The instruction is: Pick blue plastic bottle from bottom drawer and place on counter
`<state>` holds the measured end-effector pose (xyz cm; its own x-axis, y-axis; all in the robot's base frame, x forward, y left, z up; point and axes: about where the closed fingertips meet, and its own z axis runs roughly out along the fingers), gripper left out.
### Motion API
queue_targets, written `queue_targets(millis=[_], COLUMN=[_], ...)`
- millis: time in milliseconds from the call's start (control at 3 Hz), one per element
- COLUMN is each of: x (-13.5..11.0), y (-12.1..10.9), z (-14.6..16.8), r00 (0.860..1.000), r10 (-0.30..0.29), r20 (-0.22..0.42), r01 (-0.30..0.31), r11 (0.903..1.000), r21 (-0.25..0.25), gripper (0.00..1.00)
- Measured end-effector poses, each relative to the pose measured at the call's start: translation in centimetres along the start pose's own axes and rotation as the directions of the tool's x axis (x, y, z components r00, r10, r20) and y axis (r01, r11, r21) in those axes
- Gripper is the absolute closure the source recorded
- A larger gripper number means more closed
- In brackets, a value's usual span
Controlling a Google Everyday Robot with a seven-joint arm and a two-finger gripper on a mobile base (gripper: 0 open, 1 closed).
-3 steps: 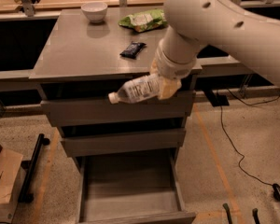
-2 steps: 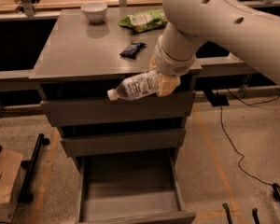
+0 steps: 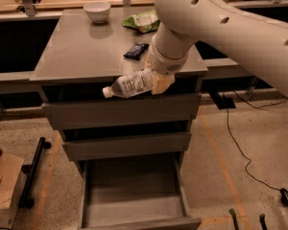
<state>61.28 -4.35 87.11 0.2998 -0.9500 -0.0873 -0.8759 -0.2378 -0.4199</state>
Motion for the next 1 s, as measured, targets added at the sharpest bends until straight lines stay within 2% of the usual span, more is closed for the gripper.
queue_targets(millis=[333, 667, 1000], x=[-0.6, -0.8, -0.8], y=[-2.0, -6.1, -11.6], z=[0.7, 3.3, 6.0], r00=[1.0, 0.999, 0.992], r10=[-0.01, 0.005, 0.046], r20=[0.004, 0.038, 0.119], r01=[0.01, -0.008, -0.065], r11=[0.9993, 0.9969, 0.9841], r21=[0.035, 0.078, 0.165], gripper=[1.0, 1.0, 1.0])
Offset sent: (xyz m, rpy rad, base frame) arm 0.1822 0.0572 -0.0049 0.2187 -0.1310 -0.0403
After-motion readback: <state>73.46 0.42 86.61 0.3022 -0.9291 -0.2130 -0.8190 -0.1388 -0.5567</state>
